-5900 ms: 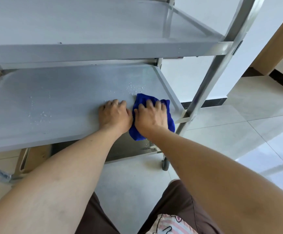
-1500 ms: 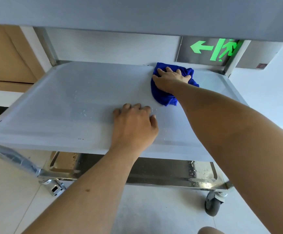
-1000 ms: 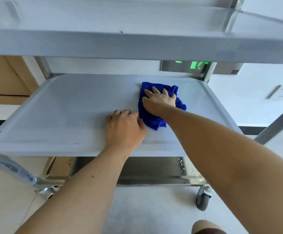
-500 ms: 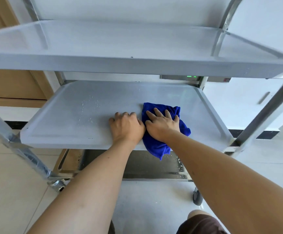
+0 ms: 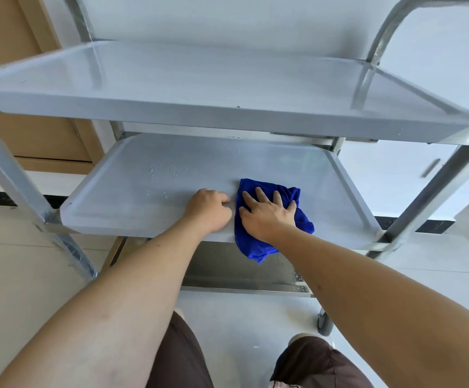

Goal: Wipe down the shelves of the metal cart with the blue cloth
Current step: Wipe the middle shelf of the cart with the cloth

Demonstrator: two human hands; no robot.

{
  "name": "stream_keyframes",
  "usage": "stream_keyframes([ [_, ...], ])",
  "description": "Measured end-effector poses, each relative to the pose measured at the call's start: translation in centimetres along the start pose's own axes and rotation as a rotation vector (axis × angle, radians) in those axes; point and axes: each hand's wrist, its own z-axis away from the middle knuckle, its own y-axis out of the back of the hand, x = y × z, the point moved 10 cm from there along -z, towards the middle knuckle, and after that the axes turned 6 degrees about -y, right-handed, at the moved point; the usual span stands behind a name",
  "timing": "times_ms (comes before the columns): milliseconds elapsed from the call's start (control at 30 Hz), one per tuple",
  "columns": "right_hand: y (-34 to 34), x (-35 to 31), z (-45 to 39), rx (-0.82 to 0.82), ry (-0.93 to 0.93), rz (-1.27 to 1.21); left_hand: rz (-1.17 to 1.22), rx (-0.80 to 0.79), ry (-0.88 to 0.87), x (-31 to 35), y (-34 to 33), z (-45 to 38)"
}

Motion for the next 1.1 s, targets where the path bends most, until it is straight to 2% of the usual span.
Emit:
stream_keyframes([
  [67,0.0,-0.9,-0.1,0.003,0.014,0.000,0.029,-0.100,-0.002,-1.1,-0.2,0.3],
  [200,-0.5,-2.8,0.3,0.018,0.060,-0.012,-0.189,-0.003,0.056,-2.8,0.5,0.4],
  [267,-0.7,-3.4,0.4,0.027,0.072,-0.009,-0.222,0.024,0.076,-3.2,0.2,0.3],
  [700,-1.3,-6.8,-2.4,0.026,0.121,0.046,-0.294,-0.013,-0.085,-5.6,2.0,-1.5],
  [867,-1.1,-7.8,-4.9,0.027,0.102,0.037,-0.285,0.137,-0.106,-5.5,1.8,-0.6],
  [1100,-0.7,-9.6,-9.4,0.030,0.063,0.034,-0.219,0.222,-0.149,-5.8,2.3,-0.1],
])
